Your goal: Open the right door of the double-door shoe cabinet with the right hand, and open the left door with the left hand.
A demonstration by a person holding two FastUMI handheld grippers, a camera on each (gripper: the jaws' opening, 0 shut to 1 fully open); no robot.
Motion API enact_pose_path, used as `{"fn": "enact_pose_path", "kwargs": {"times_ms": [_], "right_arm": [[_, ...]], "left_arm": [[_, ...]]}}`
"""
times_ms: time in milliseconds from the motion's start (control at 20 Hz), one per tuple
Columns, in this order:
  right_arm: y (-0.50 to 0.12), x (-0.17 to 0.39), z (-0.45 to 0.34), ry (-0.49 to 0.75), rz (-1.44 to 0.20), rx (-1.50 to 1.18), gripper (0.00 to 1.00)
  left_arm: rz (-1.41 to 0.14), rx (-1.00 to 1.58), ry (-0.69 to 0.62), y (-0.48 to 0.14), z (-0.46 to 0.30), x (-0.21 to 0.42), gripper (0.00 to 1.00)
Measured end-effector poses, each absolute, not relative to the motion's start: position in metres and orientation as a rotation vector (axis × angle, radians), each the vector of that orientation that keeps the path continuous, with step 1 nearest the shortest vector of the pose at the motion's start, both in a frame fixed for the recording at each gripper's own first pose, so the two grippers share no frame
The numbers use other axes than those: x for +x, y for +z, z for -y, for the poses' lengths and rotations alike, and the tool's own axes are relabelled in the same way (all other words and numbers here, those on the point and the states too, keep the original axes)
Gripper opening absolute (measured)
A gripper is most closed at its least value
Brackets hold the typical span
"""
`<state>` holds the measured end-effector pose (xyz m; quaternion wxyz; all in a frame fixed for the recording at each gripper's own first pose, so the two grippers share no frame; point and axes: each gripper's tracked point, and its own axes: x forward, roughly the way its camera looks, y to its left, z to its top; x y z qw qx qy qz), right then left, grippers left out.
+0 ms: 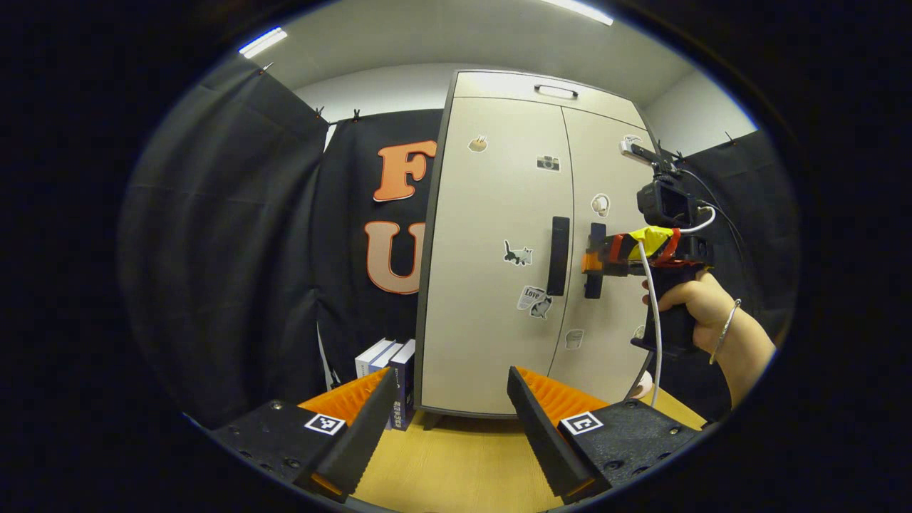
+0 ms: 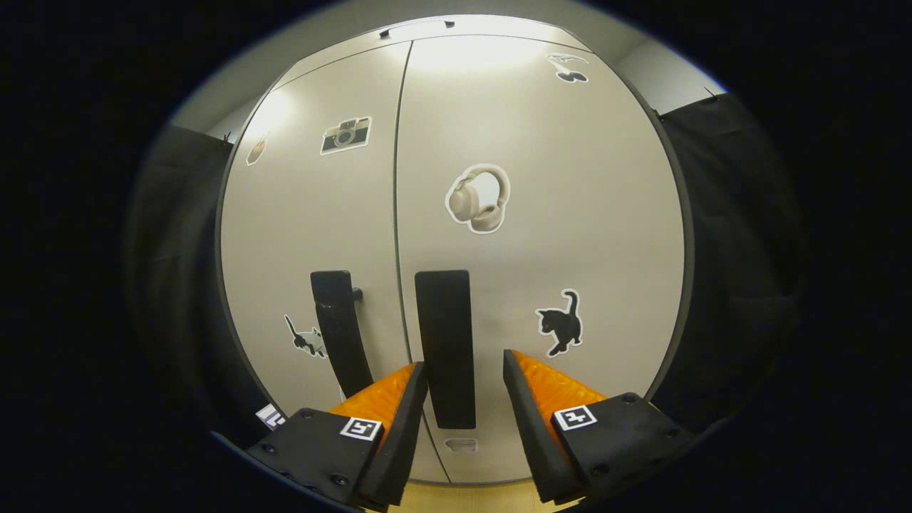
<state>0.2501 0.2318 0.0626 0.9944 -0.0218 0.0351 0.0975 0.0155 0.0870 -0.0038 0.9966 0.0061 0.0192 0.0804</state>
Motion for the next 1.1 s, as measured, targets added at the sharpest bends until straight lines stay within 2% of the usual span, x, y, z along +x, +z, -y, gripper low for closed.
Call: {"fn": "enact_pose_path", "kwargs": {"times_ms": [50,150,250,400,450,650,700,1100], "right_arm": [[0.061,0.253,-0.232,0.192,-0.077,-0.044,0.74],[0.058,0.259,-0.237,0.202,-0.088,-0.048,0.54],[0.06,0.253,-0.236,0.195,-0.088,-0.066,0.41],[0.057,0.259,-0.236,0.187,-0.067,-0.066,0.41],[0.056,0.259,-0.236,0.188,-0.069,-0.07,0.35],[0.055,0.25,-0.234,0.207,-0.102,-0.073,0.35],[0.055,0.245,-0.233,0.22,-0.108,-0.068,0.27],[0.061,0.213,-0.216,0.238,-0.089,-0.106,0.26]], "left_arm": [[-0.036,0.014,0.162,-0.002,-0.088,0.016,0.94],[-0.033,0.018,0.169,-0.001,-0.091,0.015,0.94],[-0.032,0.021,0.179,-0.001,-0.095,0.015,0.94],[-0.034,0.026,0.191,-0.001,-0.099,0.011,0.94],[-0.034,0.028,0.195,0.0,-0.101,0.009,0.94],[-0.017,0.036,0.21,0.008,-0.103,0.001,0.94],[-0.012,0.041,0.213,0.01,-0.103,-0.002,0.95],[0.0,0.008,0.205,0.018,-0.086,-0.02,0.95]]}}
